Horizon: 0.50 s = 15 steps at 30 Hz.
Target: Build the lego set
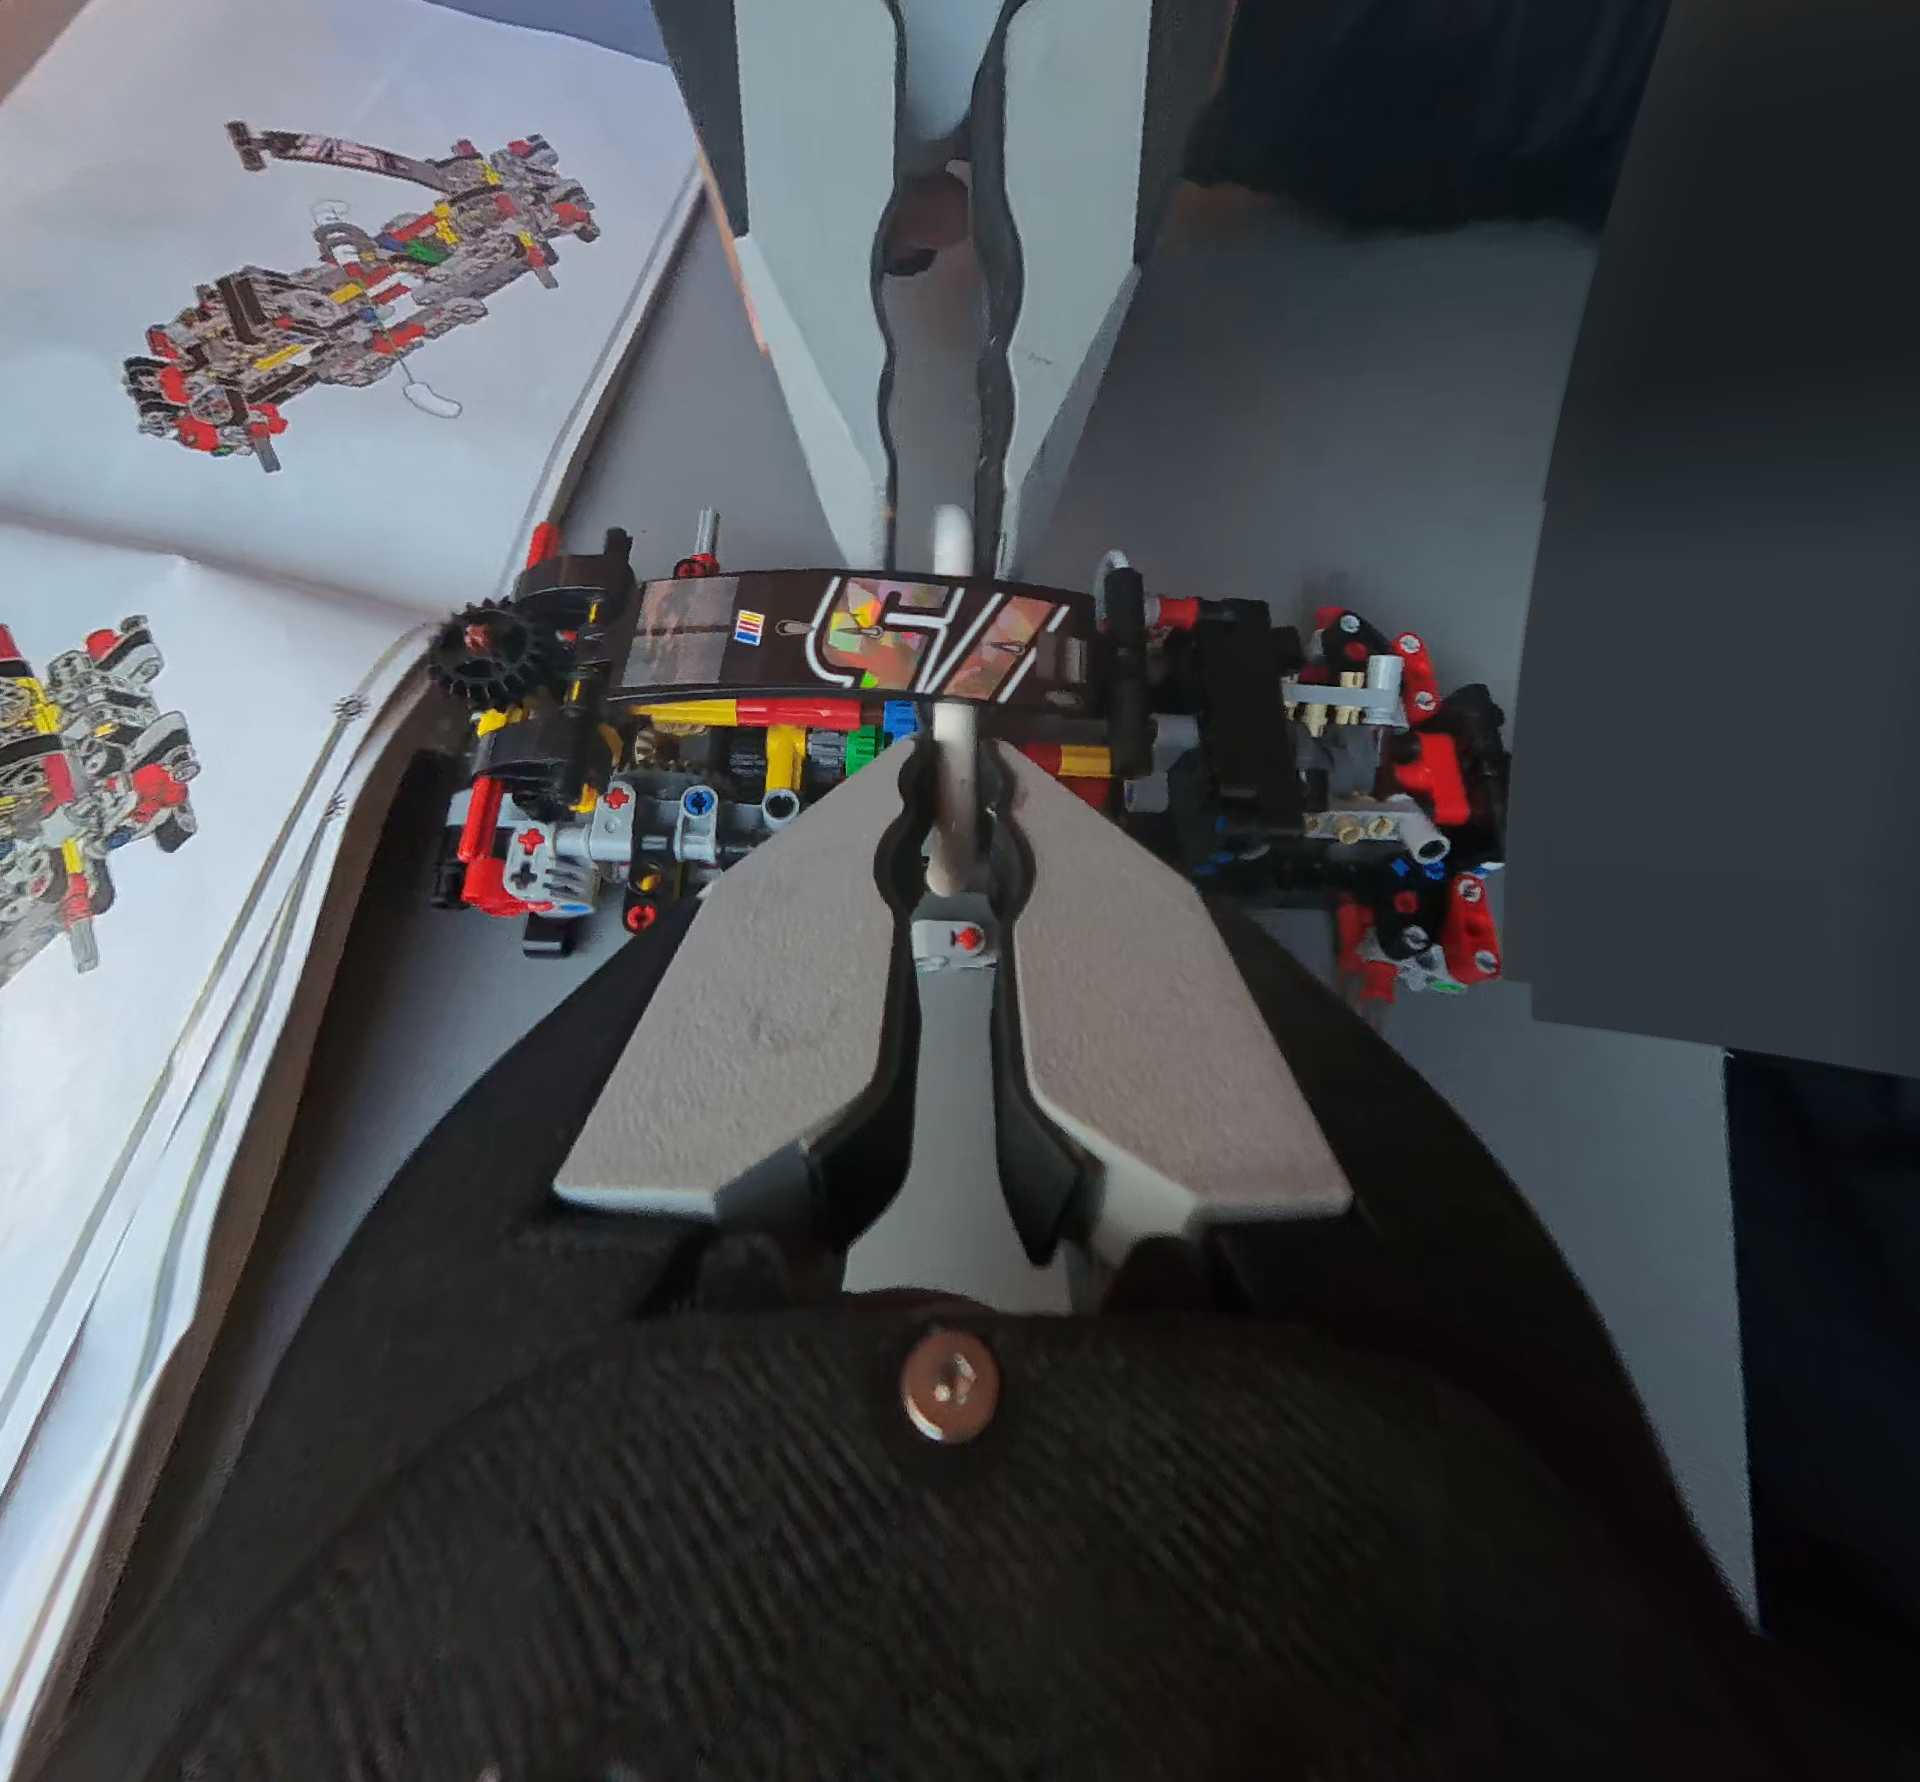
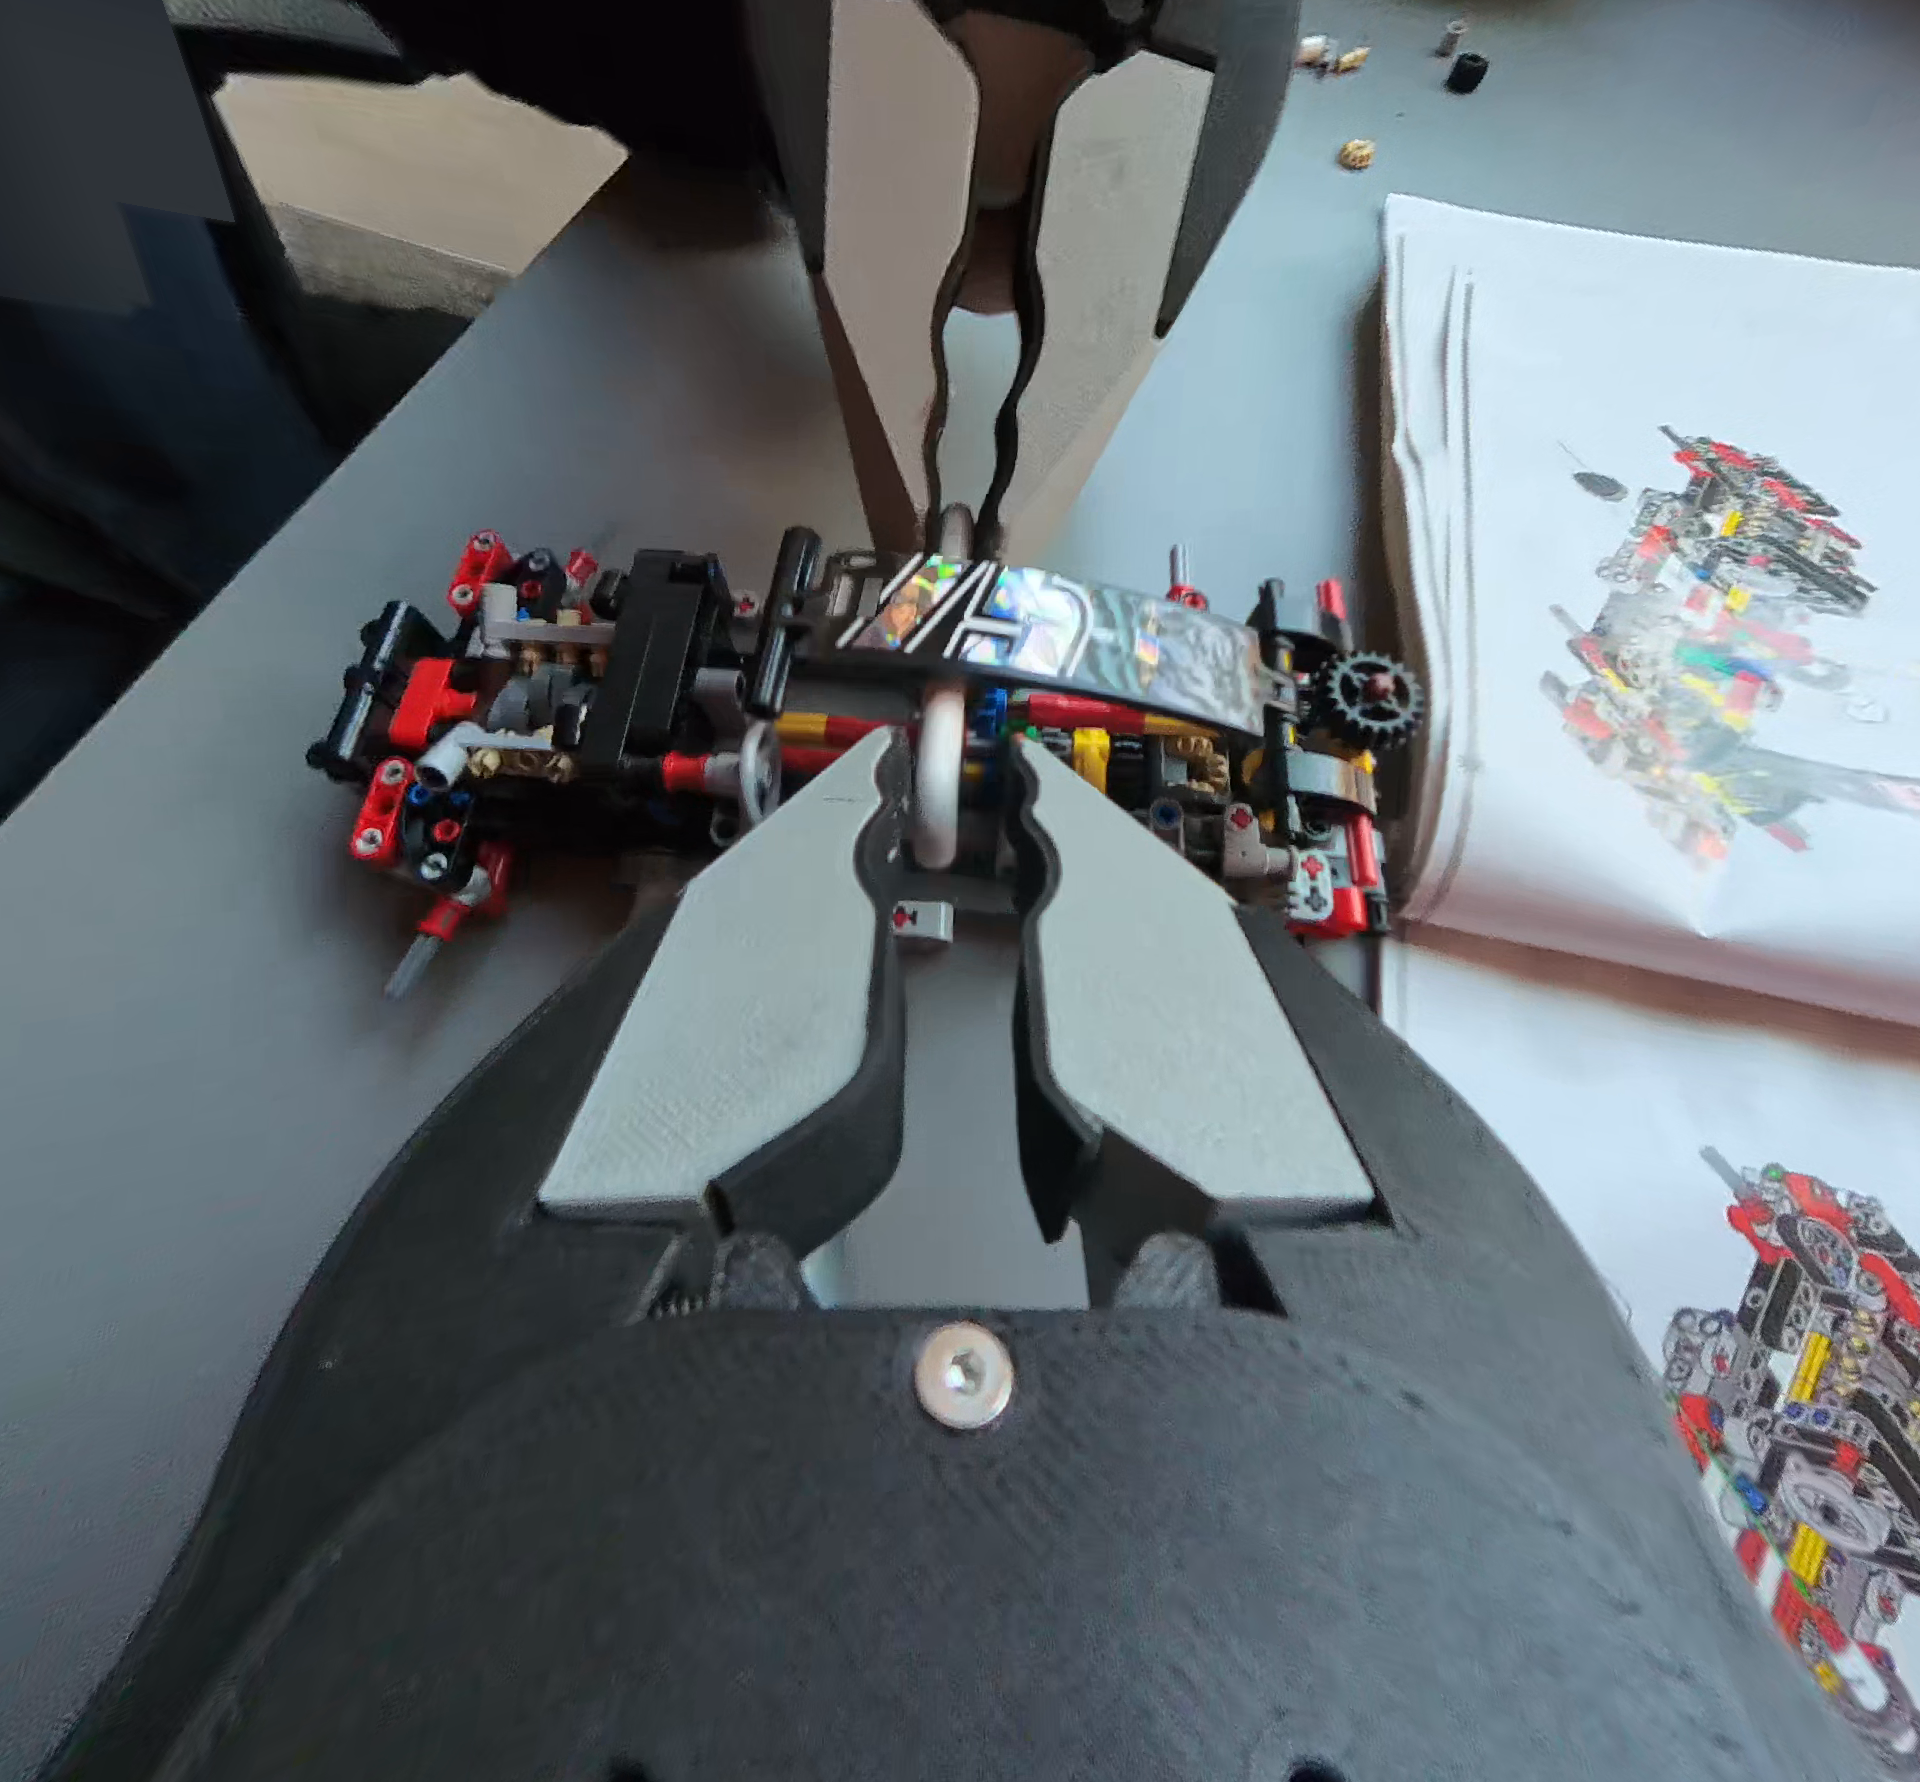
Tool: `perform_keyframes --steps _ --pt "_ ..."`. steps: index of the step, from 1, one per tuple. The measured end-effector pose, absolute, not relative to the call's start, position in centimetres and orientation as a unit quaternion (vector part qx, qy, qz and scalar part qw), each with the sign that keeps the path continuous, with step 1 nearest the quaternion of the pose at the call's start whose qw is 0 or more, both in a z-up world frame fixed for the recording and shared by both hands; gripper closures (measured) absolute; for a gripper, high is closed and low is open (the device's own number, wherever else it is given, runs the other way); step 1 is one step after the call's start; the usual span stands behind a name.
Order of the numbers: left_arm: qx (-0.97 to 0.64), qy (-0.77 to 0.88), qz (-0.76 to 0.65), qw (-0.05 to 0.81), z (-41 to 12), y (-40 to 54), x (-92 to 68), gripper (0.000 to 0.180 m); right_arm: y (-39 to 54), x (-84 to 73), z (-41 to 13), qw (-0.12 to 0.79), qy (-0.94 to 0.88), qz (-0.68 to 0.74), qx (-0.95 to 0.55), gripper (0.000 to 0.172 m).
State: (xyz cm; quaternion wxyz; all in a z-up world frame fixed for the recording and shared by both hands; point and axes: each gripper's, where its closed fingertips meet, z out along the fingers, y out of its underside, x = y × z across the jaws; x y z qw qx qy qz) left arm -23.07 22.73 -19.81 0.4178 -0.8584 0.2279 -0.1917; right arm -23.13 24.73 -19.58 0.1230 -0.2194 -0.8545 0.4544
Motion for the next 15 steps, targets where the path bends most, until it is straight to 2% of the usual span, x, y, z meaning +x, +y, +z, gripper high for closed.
perform_keyframes --steps 2,4,8,15 --pt "-0.855 0.23 -0.192 0.424 -19.8 22.6 -23.0 0.176 25.5 -22.3 -19.6 0.136 -0.863 0.441 -0.207 0.16" --pt "-0.853 0.227 -0.188 0.43 -19.8 22.6 -23.1 0.177 26.6 -22.6 -19.0 0.178 -0.848 0.447 -0.222 0.152" --pt "-0.853 0.222 -0.185 0.434 -19.8 22.5 -23.1 0.176 26.6 -21.7 -18.7 0.158 -0.83 0.475 -0.245 0.151" --pt "-0.853 0.193 -0.197 0.443 -19.4 22.2 -23.9 0.141 27.1 -21.6 -18.2 0.186 -0.79 0.51 -0.283 0.139"
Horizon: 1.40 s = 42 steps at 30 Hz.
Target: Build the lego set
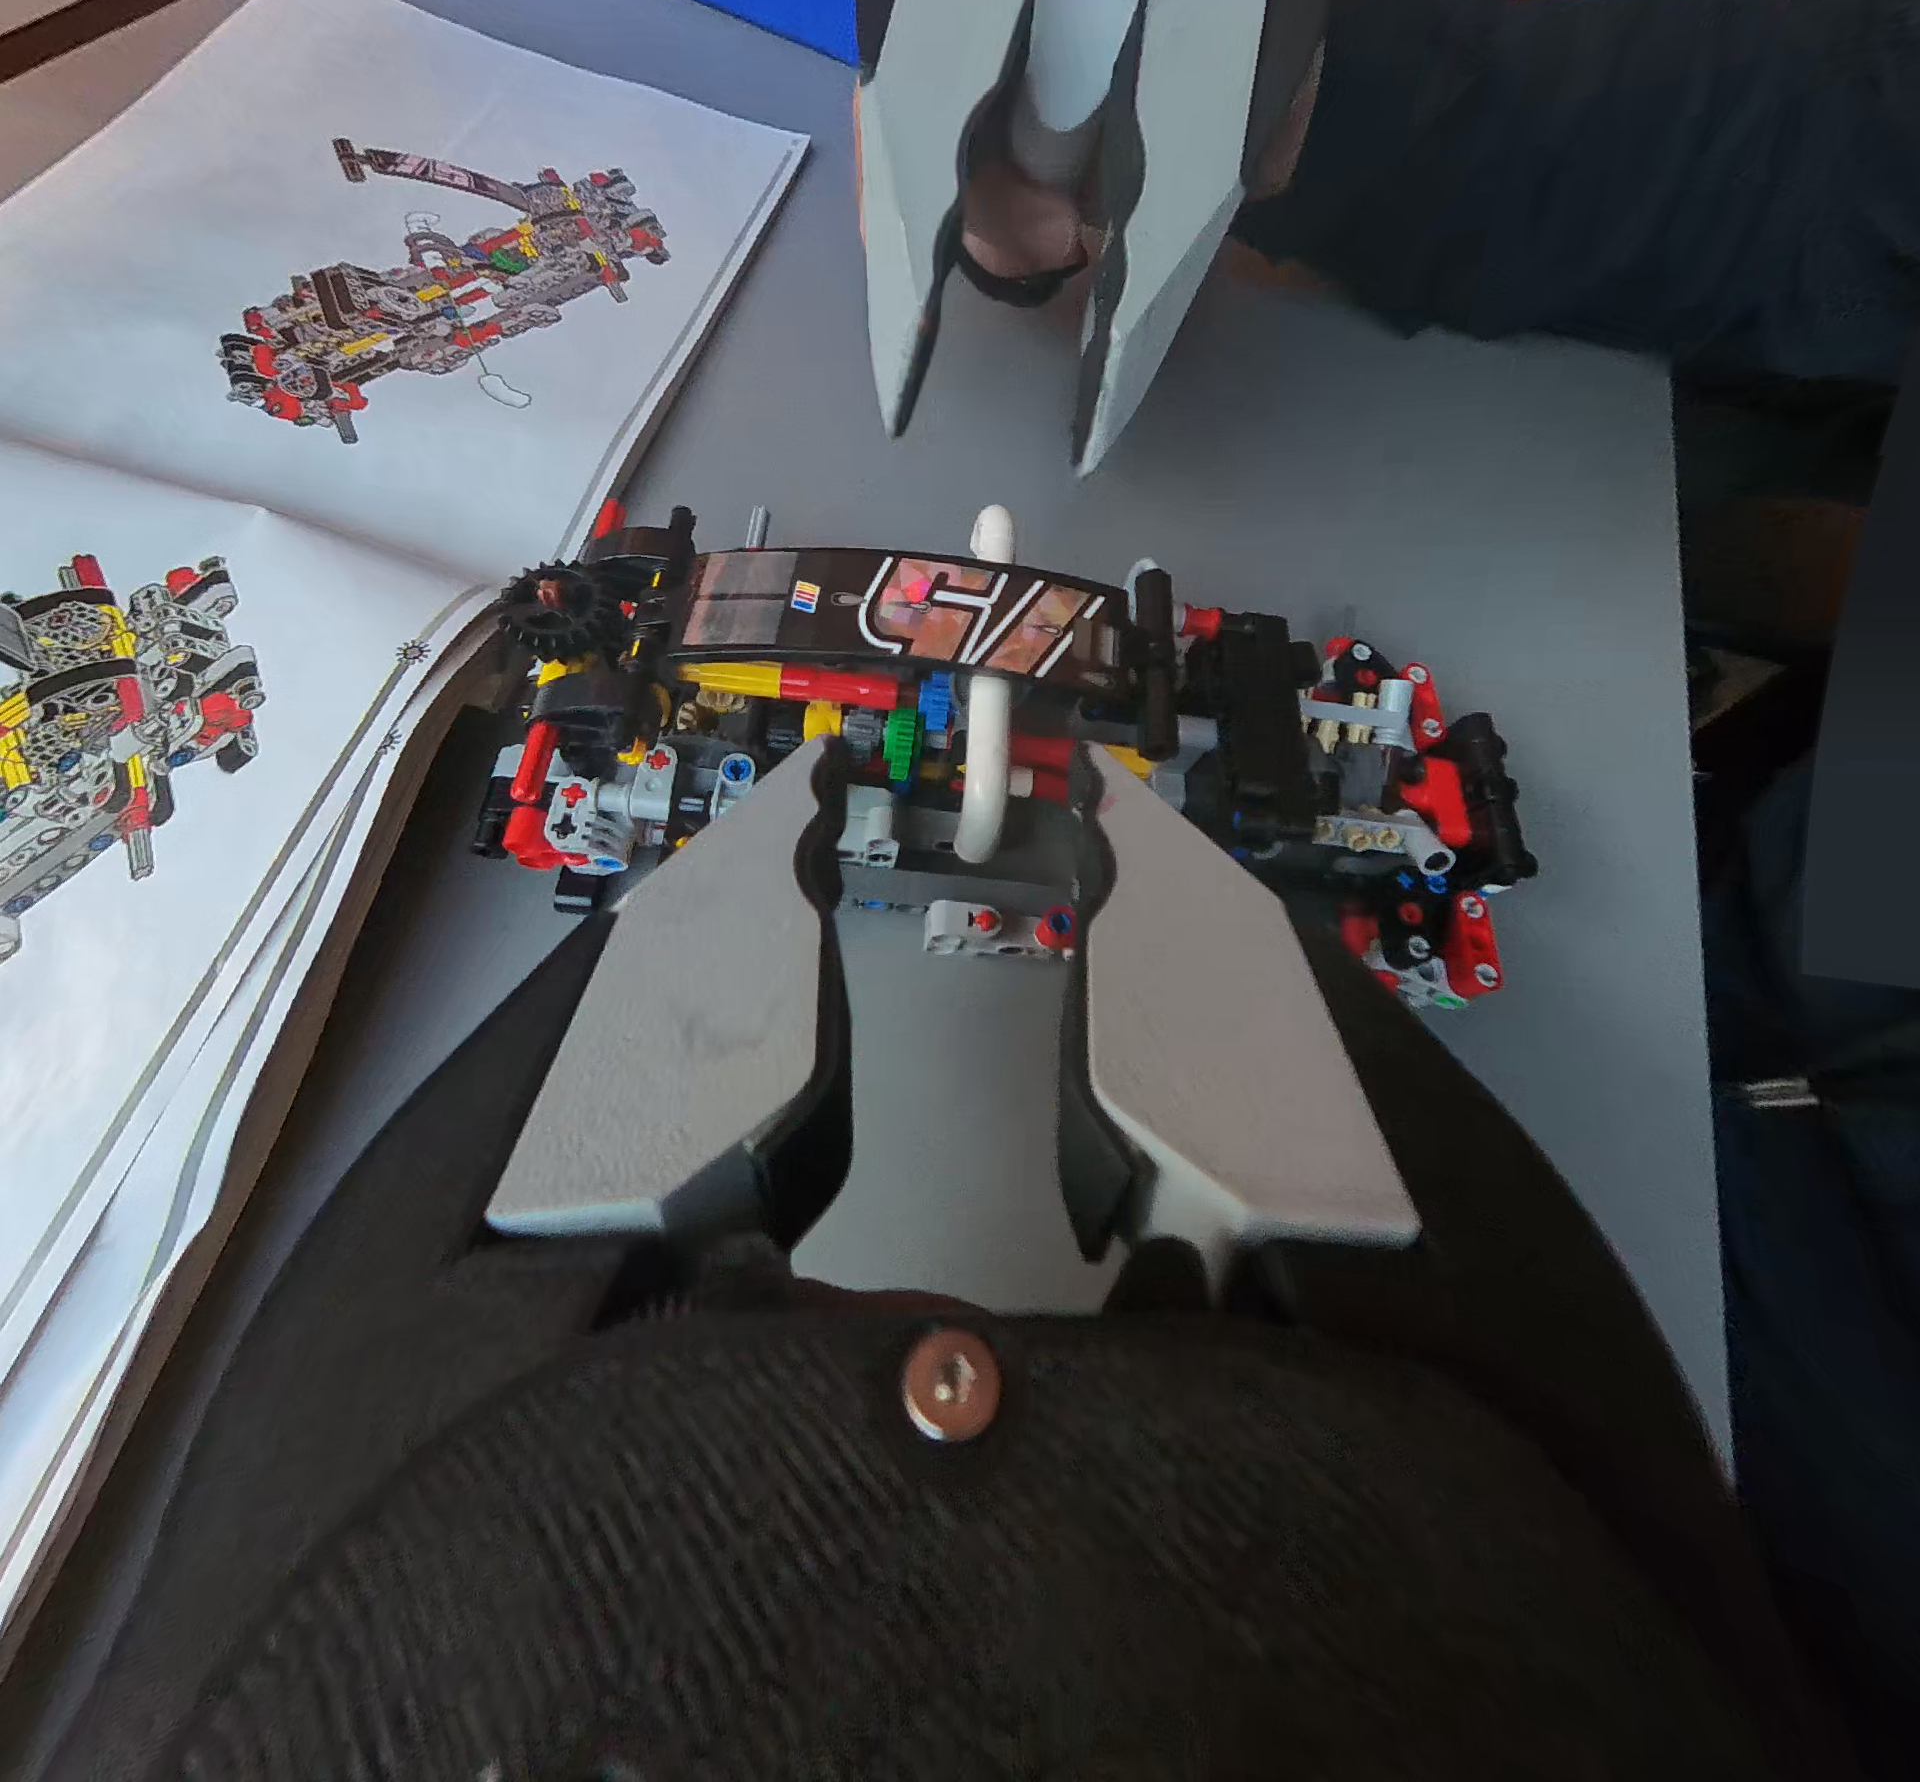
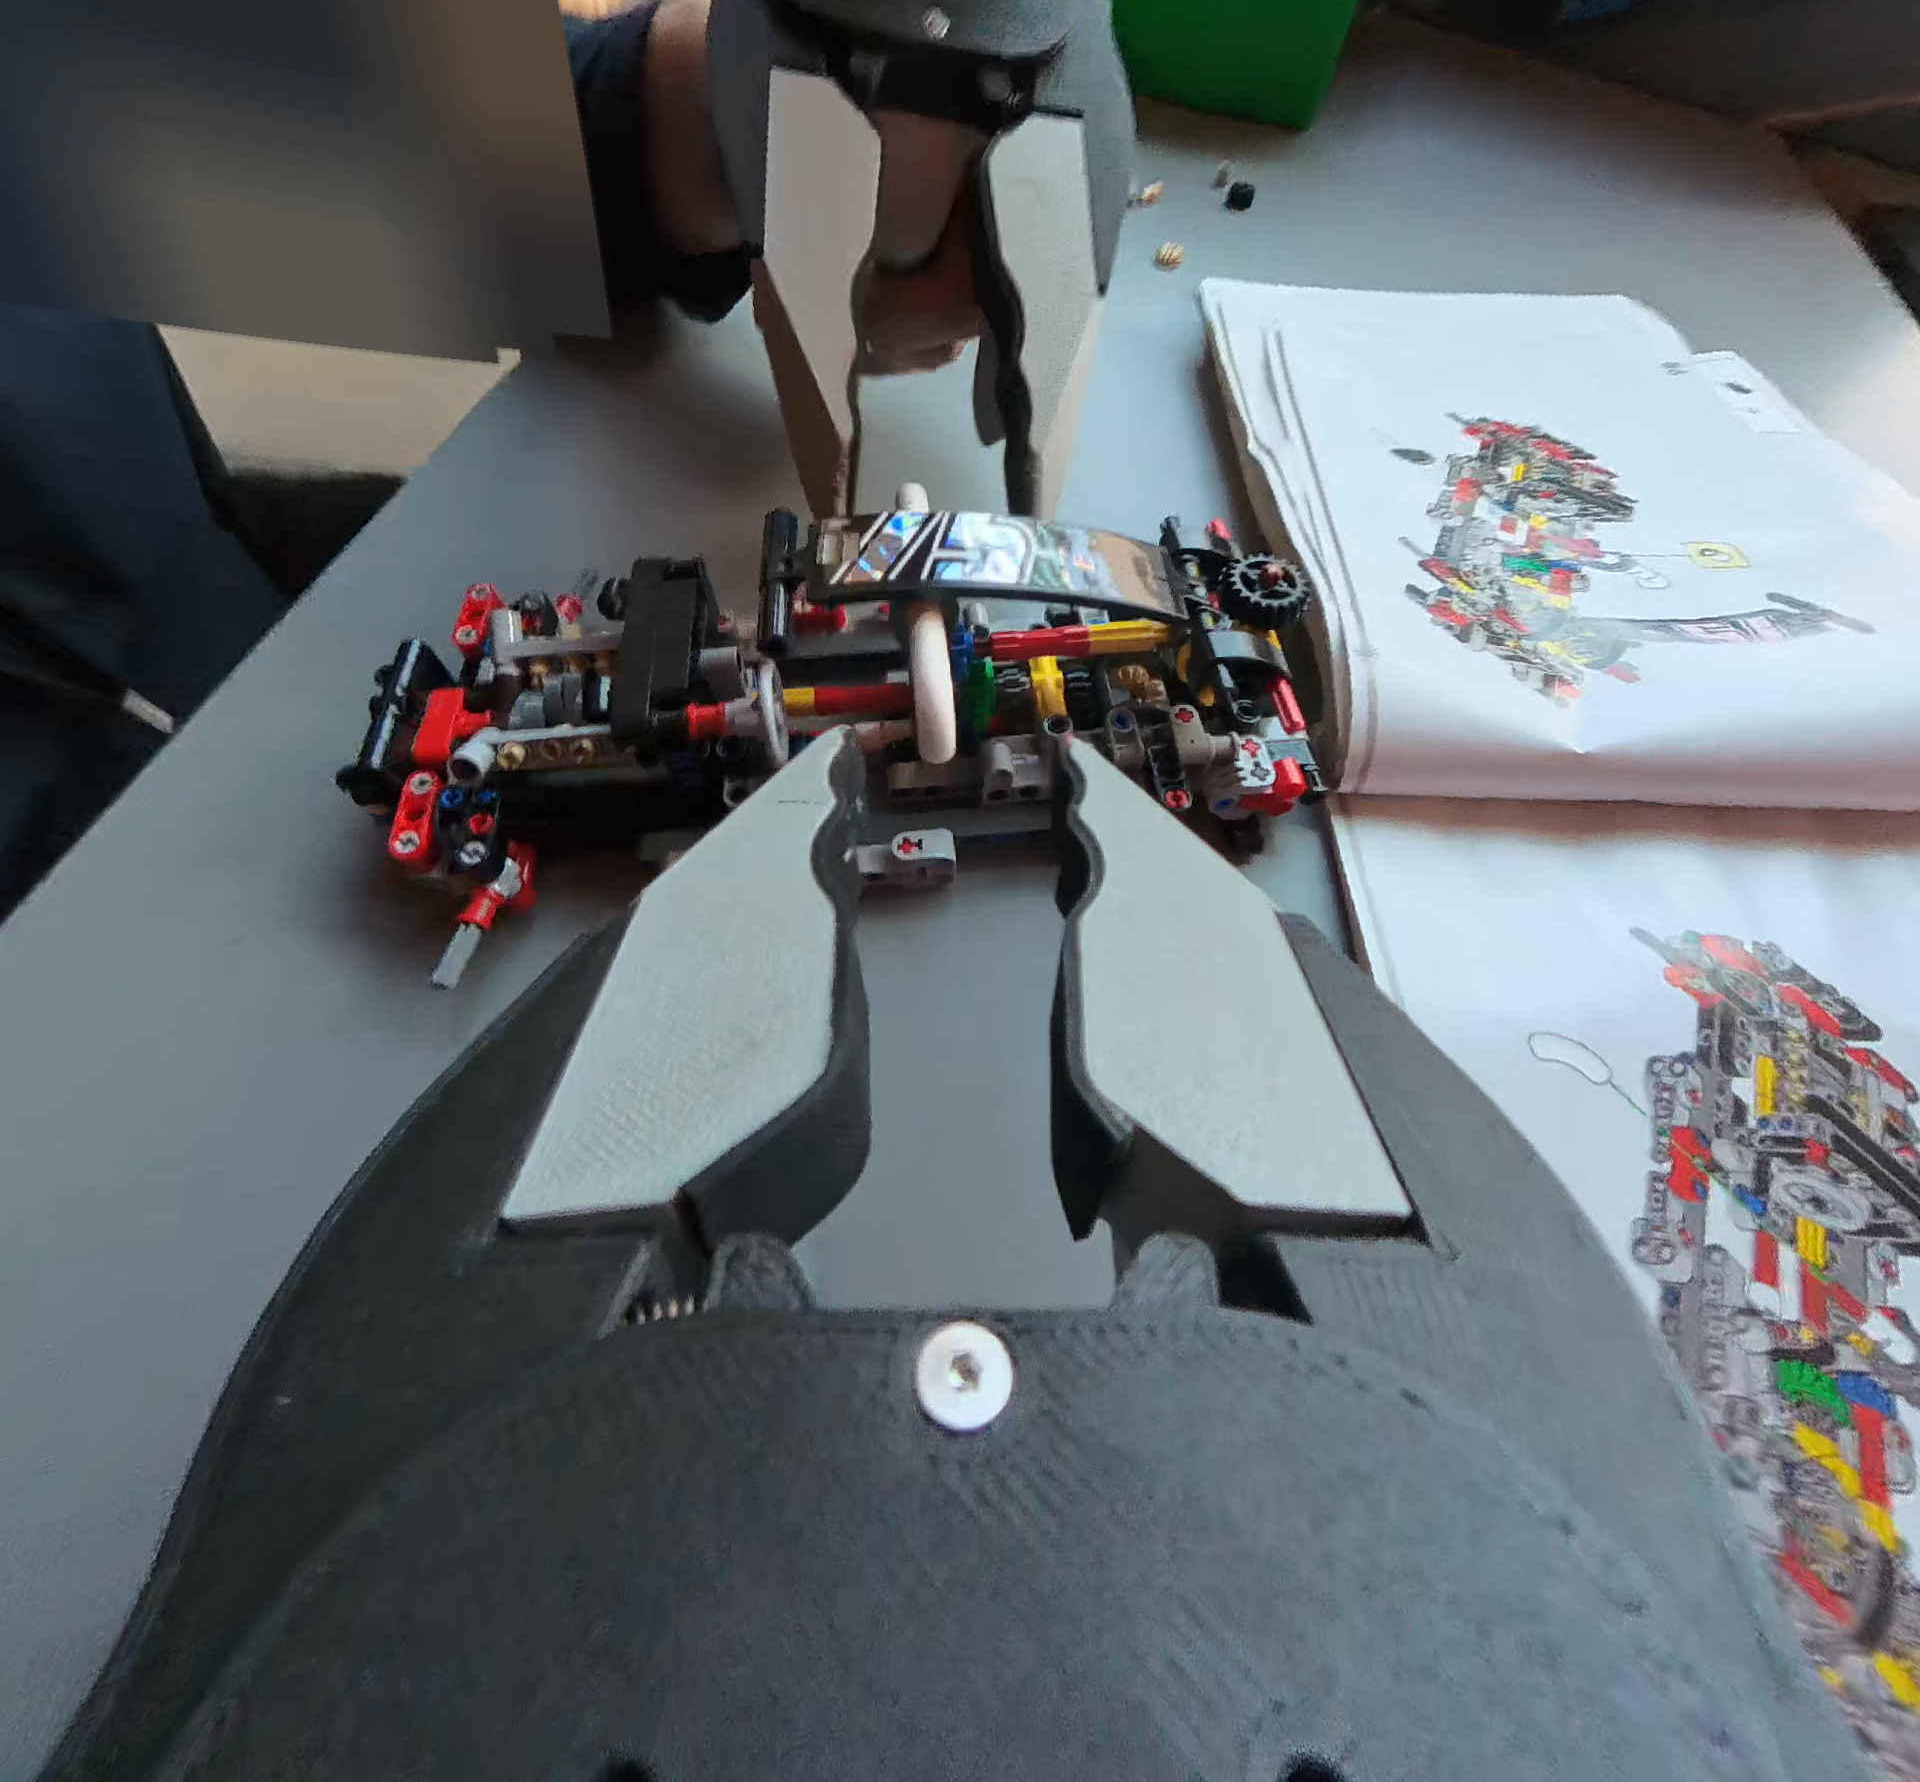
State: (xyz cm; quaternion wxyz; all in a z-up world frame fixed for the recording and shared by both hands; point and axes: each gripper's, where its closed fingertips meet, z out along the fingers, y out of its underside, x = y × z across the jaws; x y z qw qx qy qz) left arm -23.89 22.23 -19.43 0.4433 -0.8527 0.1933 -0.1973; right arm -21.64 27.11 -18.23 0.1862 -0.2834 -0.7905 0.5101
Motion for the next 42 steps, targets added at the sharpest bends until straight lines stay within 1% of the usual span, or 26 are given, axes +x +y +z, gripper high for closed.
perform_keyframes --steps 2,4,7,10,13,16,19,20,22,25,27,30,32,35,38,40,42 --pt "-0.859 0.197 -0.185 0.436 -19.6 21.8 -24.1 0.142 26.8 -21.3 -18.6 0.179 -0.785 0.513 -0.298 0.135" --pt "-0.866 0.193 -0.164 0.431 -19.8 21.6 -24.4 0.144 26.6 -21.1 -19.1 0.197 -0.788 0.496 -0.307 0.132" --pt "-0.866 0.178 -0.157 0.44 -19.8 21.3 -24.6 0.147 26.5 -21.3 -18.6 0.248 -0.784 0.472 -0.318 0.139" --pt "-0.873 0.152 -0.154 0.437 -20.2 21.0 -25.1 0.149 27.8 -21.6 -18.4 0.301 -0.764 0.455 -0.345 0.14" --pt "-0.873 0.127 -0.167 0.441 -19.5 20.7 -25.5 0.15 28.5 -20.8 -18.2 0.291 -0.734 0.482 -0.38 0.14" --pt "-0.861 0.104 -0.235 0.438 -18.0 20.8 -24.9 0.149 28.3 -20.1 -17.8 0.301 -0.711 0.502 -0.391 0.139" --pt "-0.855 0.069 -0.348 0.378 -17.7 20.9 -23.5 0.138 27.5 -19.4 -17.8 0.295 -0.713 0.503 -0.389 0.135" --pt "-0.856 0.063 -0.368 0.359 -17.9 21.0 -23.2 0.138 27.2 -19.1 -17.3 0.298 -0.709 0.511 -0.383 0.135" --pt "-0.861 0.055 -0.379 0.334 -18.4 21.3 -22.8 0.129 27.1 -18.3 -16.2 0.318 -0.698 0.522 -0.374 0.135" --pt "-0.851 0.063 -0.406 0.329 -17.4 21.5 -21.7 0.129 27.9 -17.5 -15.4 0.345 -0.681 0.523 -0.378 0.137" --pt "-0.833 0.062 -0.432 0.34 -16.0 22.0 -21.3 0.126 28.3 -17.2 -14.9 0.349 -0.664 0.538 -0.383 0.137" --pt "-0.799 0.036 -0.486 0.353 -14.0 23.1 -21.6 0.126 28.9 -17.2 -14.3 0.341 -0.643 0.564 -0.39 0.138" --pt "-0.768 0.014 -0.514 0.381 -12.3 24.2 -22.4 0.129 29.0 -17.1 -14.3 0.334 -0.641 0.57 -0.392 0.138" --pt "-0.75 -0.019 -0.517 0.412 -11.1 25.7 -24.2 0.135 28.6 -17.1 -14.6 0.328 -0.651 0.565 -0.387 0.139" --pt "-0.75 0.008 -0.529 0.396 -11.0 24.6 -23.7 0.142 28.5 -17.1 -15.2 0.324 -0.666 0.55 -0.386 0.14" --pt "-0.76 0.052 -0.534 0.367 -11.5 22.4 -22.5 0.142 28.8 -16.9 -15.3 0.321 -0.667 0.551 -0.386 0.144" --pt "-0.777 0.094 -0.522 0.34 -12.3 19.8 -21.6 0.141 29.5 -16.8 -15.0 0.321 -0.658 0.556 -0.393 0.144"
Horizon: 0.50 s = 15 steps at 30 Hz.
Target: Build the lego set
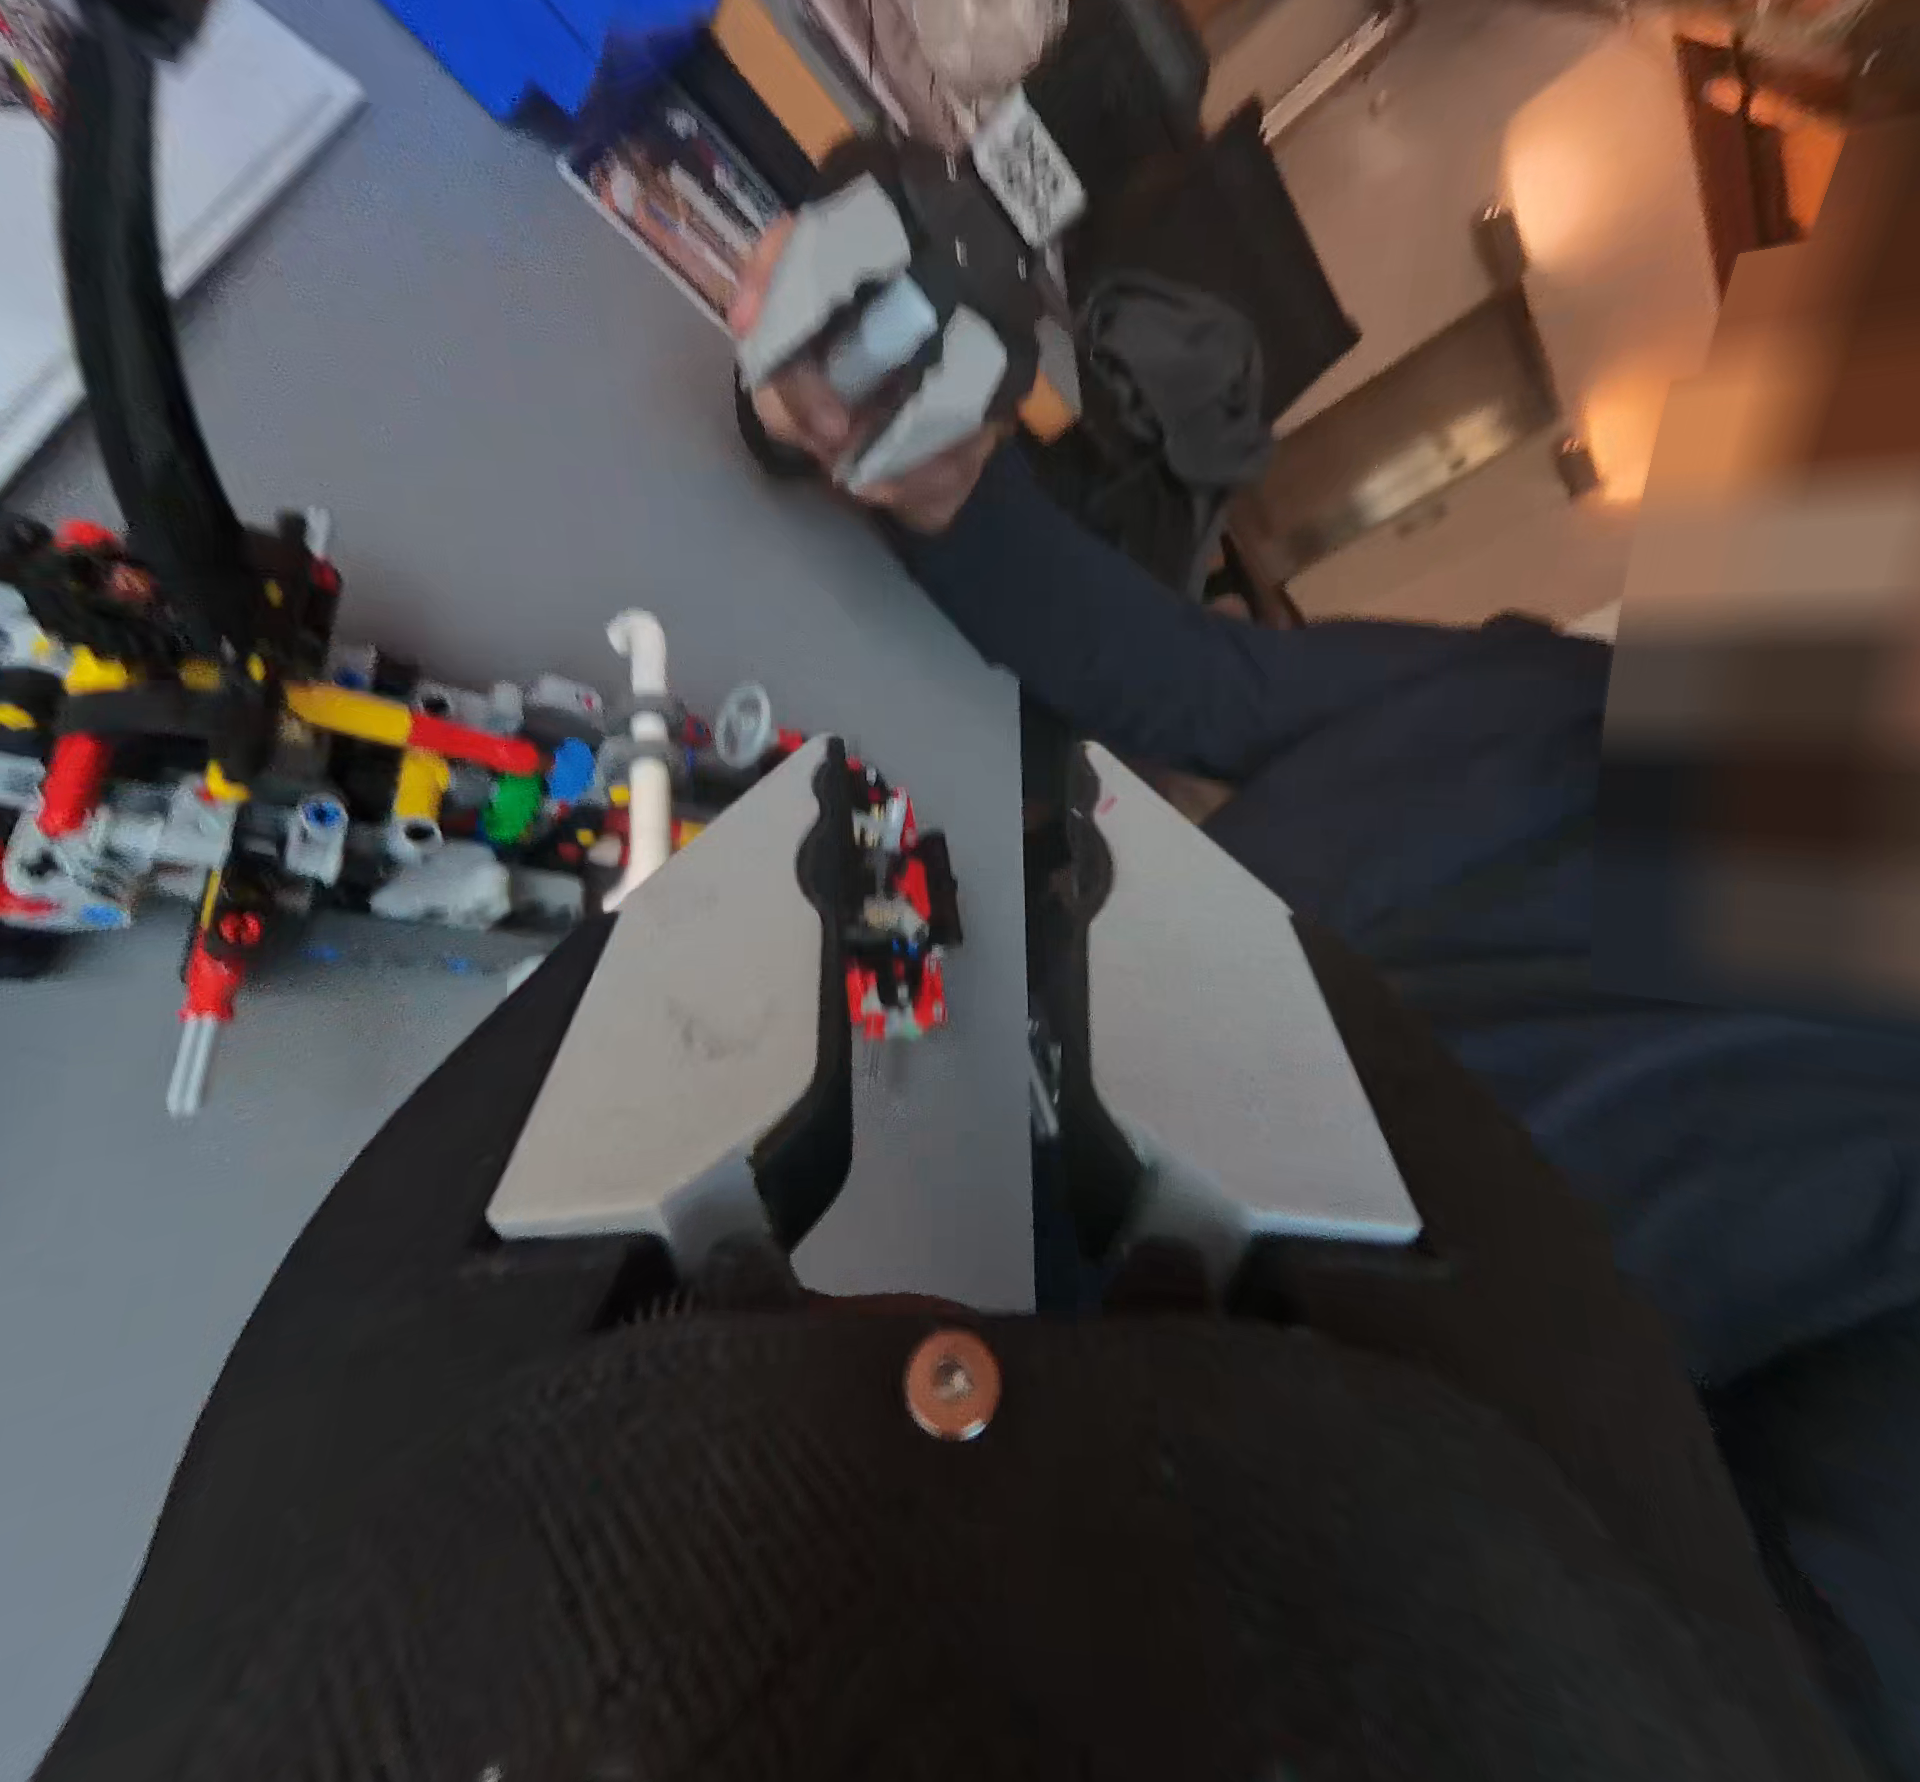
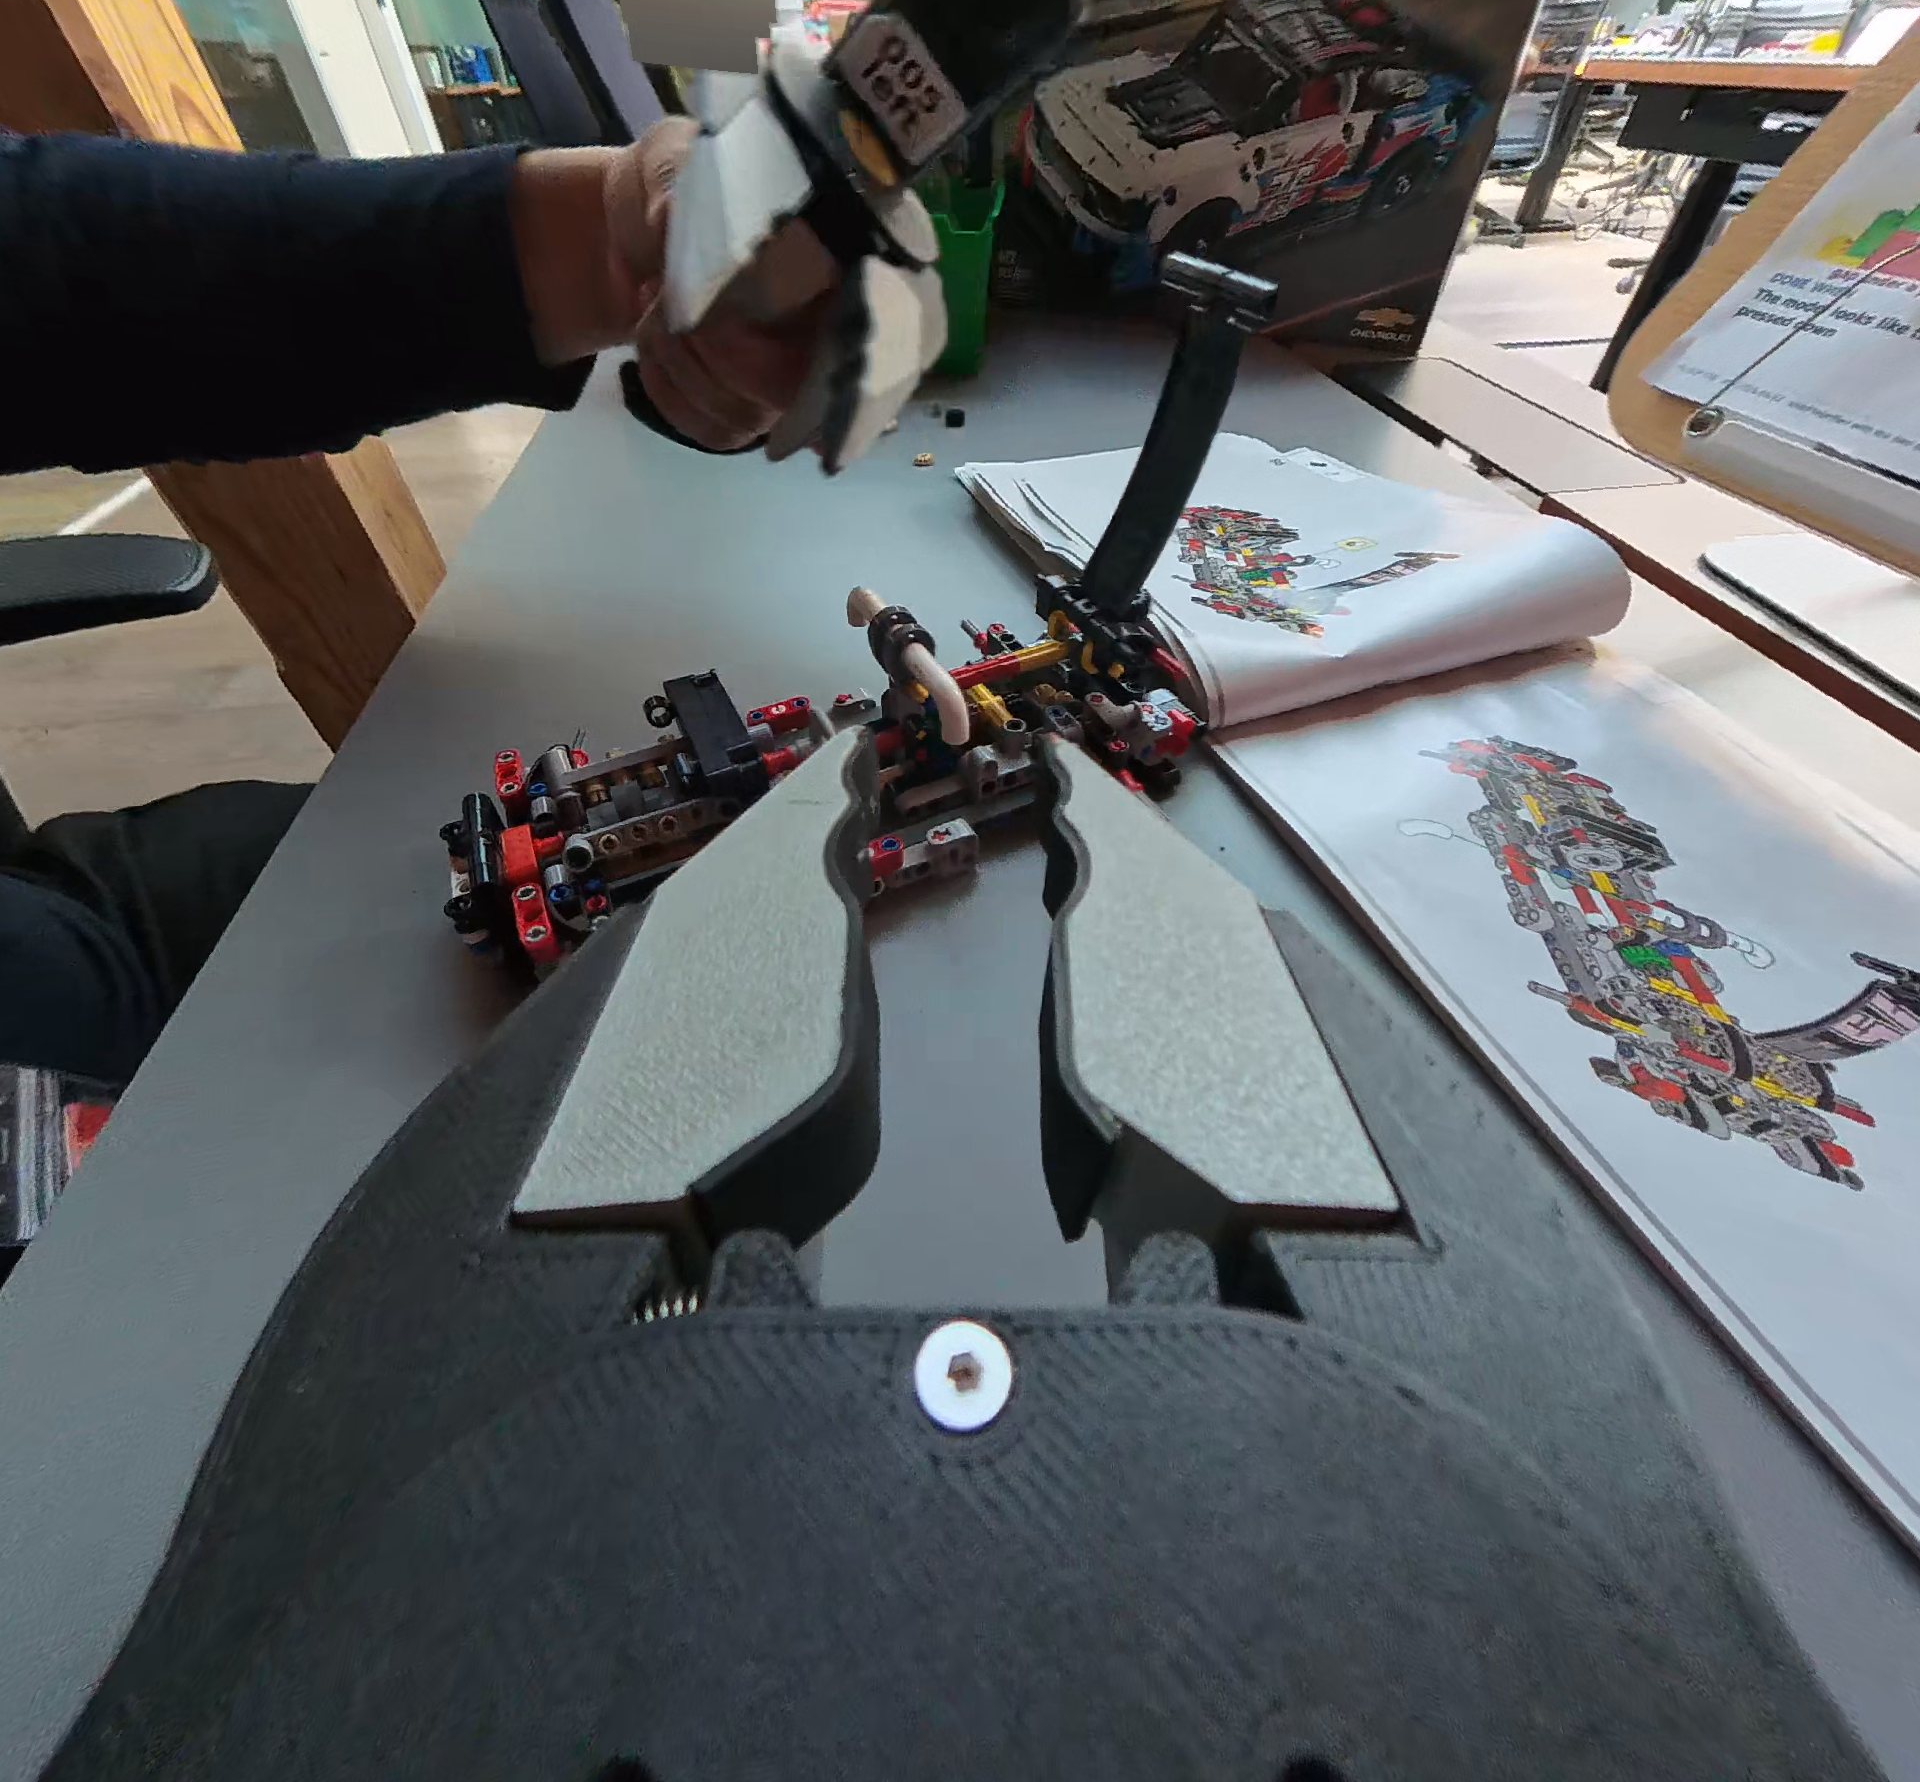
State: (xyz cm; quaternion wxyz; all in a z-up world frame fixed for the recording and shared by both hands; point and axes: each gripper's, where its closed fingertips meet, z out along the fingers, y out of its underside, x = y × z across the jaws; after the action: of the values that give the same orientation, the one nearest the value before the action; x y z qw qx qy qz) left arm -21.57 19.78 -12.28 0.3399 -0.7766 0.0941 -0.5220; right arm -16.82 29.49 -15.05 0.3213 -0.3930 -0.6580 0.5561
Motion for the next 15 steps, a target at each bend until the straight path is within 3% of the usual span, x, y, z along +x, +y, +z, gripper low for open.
perform_keyframes --steps 10,15 --pt "-0.88 0.122 -0.348 0.298 -18.6 13.9 -23.6 0.14 31.1 -17.0 -15.3 0.317 -0.636 0.566 -0.418 0.145" --pt "-0.889 0.072 -0.236 0.386 -18.2 17.0 -27.6 0.139 31.0 -17.8 -15.7 0.307 -0.63 0.573 -0.424 0.144"
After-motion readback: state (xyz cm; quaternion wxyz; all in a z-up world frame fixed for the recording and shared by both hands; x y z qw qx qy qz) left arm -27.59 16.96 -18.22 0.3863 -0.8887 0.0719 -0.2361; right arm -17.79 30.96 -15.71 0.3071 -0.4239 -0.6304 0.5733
